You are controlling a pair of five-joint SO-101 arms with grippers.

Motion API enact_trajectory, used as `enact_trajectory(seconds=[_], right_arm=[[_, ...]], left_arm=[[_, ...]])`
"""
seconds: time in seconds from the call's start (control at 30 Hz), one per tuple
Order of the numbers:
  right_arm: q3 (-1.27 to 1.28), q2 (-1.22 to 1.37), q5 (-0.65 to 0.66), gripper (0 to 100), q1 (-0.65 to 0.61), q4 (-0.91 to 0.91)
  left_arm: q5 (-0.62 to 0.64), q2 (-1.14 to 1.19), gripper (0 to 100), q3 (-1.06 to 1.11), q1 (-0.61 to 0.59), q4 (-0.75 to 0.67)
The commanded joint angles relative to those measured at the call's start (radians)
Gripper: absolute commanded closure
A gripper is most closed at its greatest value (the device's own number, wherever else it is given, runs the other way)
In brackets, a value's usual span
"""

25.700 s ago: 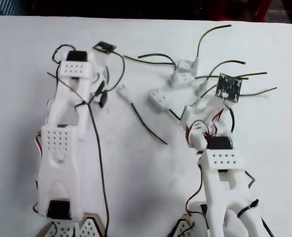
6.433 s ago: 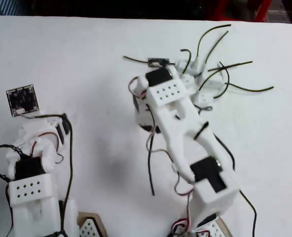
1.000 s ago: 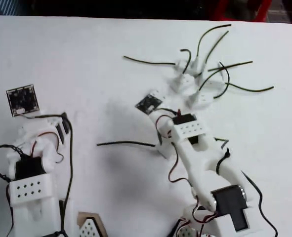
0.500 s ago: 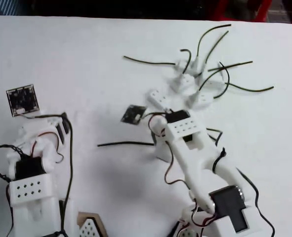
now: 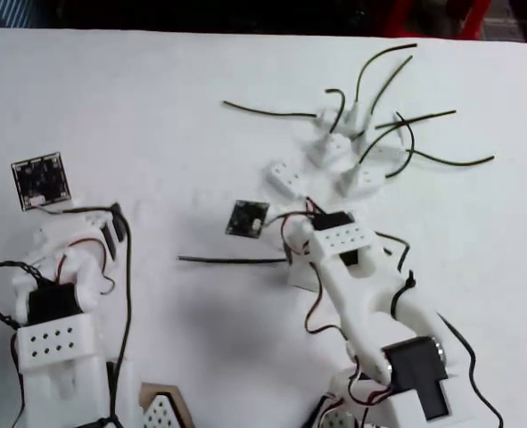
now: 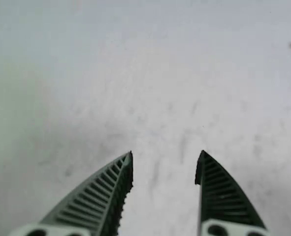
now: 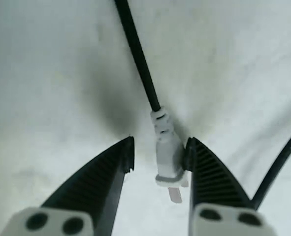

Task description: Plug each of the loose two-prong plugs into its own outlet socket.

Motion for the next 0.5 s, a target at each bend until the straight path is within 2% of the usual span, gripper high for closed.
enact_trajectory(seconds=[0.0,0.07,0.23,0.47], right_arm=[[0.003,-0.021,0.018,84.0,0.031,-0.007],[0.003,-0.021,0.018,84.4,0.03,-0.007],[-0.002,-0.021,0.018,92.9,0.022,-0.007],[-0.002,-0.019,0.018,97.5,0.025,0.001]], left_arm=[[0.0,-0.019,79,-0.008,-0.007,-0.021],[0.0,-0.019,79,-0.008,-0.007,-0.021],[0.0,-0.019,79,-0.008,-0.007,-0.021],[0.0,-0.019,79,-0.008,-0.007,-0.021]])
